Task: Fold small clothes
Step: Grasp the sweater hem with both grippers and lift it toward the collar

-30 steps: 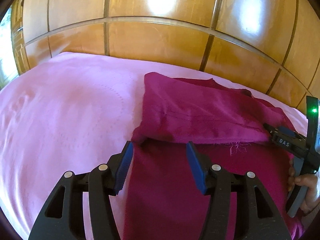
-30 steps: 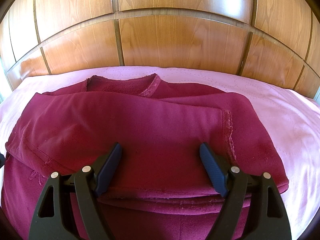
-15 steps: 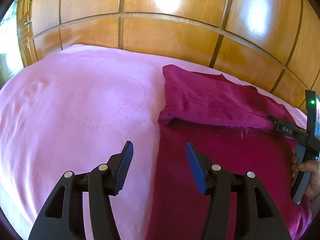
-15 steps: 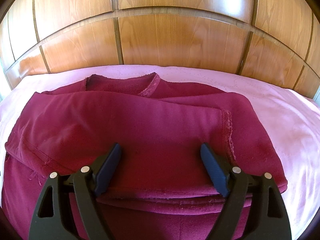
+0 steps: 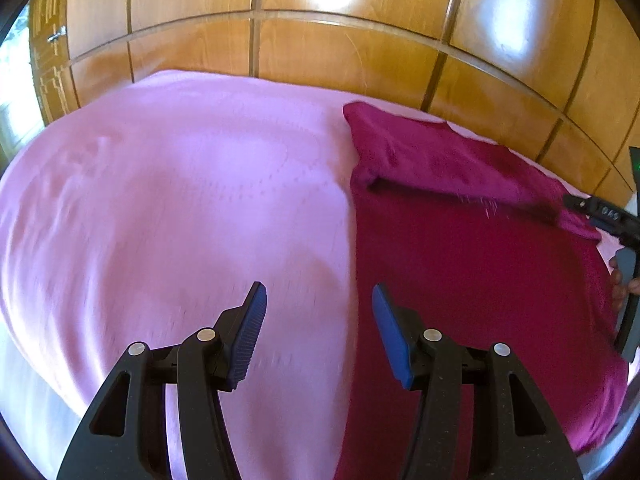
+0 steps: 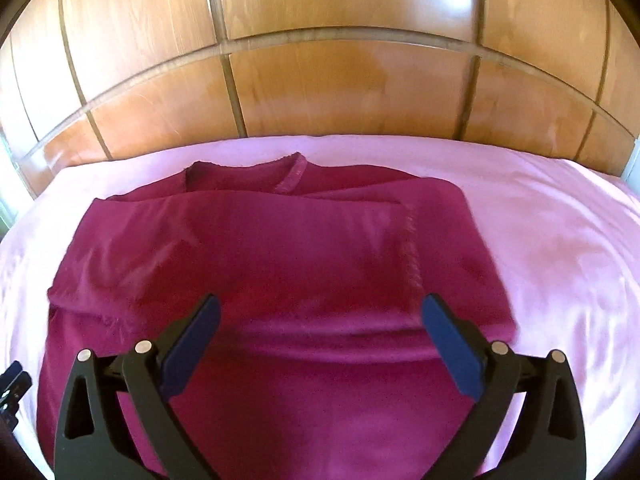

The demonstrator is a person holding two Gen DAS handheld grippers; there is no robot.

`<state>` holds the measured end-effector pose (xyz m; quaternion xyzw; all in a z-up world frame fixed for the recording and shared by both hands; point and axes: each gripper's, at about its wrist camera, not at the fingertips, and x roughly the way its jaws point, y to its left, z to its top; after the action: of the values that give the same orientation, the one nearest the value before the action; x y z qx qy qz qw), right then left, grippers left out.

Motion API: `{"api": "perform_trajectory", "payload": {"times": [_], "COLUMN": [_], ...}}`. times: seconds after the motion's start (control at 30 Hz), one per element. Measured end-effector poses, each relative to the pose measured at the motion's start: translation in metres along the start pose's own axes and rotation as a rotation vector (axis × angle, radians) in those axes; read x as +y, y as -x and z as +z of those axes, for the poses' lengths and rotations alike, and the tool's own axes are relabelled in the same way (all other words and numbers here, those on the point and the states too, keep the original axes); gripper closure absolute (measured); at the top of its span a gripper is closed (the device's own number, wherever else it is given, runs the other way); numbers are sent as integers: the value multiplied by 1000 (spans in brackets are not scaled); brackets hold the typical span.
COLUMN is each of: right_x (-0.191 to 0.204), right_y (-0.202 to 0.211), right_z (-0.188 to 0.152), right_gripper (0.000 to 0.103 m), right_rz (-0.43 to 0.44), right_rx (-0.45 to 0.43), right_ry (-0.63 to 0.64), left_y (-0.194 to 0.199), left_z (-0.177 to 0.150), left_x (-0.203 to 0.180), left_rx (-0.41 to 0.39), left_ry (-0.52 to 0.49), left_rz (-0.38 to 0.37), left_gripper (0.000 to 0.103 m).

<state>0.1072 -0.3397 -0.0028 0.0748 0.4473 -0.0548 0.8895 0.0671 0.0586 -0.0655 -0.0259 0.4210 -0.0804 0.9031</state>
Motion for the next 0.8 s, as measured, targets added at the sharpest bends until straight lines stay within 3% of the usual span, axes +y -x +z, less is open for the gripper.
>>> {"api": "perform_trajectory", "payload": {"times": [0.33,0.47,0.63,0.7,0.8], "right_x": [-74,-90,-82,-79,-73], "right_y": [54,78,105,113,118], "right_z": [-66,-113,-160,-169,-184], "right_gripper": [4,17,26,33,51], "right_rz": [21,117,158,173,191], "right_rx": [86,166,245,280,373], "right_ry": [-130,-187,-147,-128,-91], "left_y": [23,35,36,31,27], "left_z": [-49,-68,-86,-93,-101], "left_x": [19,20,13,8,6], "left_rx": [104,156,230,271,298], "left_ry": [23,15,-56,-86,-110], "left_rz": [-100,-159,-202,-216,-229], "left_gripper": [49,49,49,57,76]}}
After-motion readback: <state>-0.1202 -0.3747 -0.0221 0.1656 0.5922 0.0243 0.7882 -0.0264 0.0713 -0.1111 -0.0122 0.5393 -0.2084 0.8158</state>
